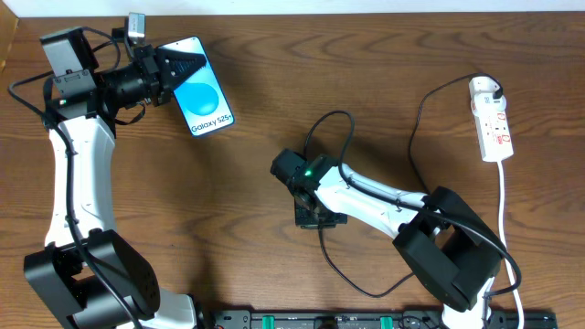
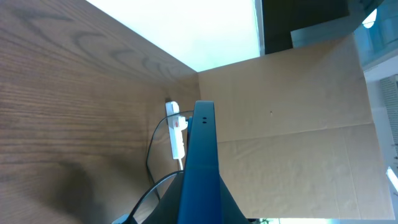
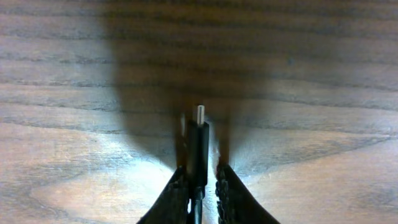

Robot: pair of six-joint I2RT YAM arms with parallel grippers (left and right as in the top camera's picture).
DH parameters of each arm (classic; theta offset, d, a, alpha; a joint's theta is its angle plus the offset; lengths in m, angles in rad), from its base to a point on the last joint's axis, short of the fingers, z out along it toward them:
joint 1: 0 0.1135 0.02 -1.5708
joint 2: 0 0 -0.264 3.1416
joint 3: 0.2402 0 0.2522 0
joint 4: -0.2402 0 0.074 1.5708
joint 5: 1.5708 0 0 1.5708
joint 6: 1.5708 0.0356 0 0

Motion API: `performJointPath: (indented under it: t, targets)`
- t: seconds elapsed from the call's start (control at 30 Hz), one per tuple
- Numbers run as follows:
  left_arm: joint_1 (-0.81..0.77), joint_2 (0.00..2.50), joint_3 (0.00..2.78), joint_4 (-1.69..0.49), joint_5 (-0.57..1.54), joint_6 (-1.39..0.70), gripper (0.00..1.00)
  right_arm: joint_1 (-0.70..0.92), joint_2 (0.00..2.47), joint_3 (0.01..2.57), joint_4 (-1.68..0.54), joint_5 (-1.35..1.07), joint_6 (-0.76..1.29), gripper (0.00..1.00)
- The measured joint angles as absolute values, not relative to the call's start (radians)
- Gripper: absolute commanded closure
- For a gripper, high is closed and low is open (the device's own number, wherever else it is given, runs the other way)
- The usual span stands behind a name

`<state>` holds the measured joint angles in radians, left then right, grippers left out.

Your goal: Plug charger to phone and switch on socket

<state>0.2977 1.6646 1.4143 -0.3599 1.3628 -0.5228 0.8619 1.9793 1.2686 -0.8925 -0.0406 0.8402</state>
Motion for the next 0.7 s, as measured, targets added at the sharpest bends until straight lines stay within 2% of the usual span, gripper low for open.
performJointPath:
  t: [0.2,0.53,0.63,0.7]
  targets:
    - [0.298,1.665,1.414,-0.36,1.363,-0.523,0.93,0.859,1.979,1.269,-0.892,-0.04,0.841,0.99]
    - [0.298,1.665,1.414,-0.36,1.363,-0.523,0.93,0.772,1.979,1.271,-0.875,-0.116,0.818,0.99]
    - [0.298,1.665,1.414,-0.36,1.363,-0.523,0.93,0.719,1.983,1.27,-0.831,-0.211,0.746,0.99]
    - [0.298,1.665,1.414,-0.36,1.363,-0.523,0.93,0.665,1.997,1.269,-0.769,-0.357,0.662,0.99]
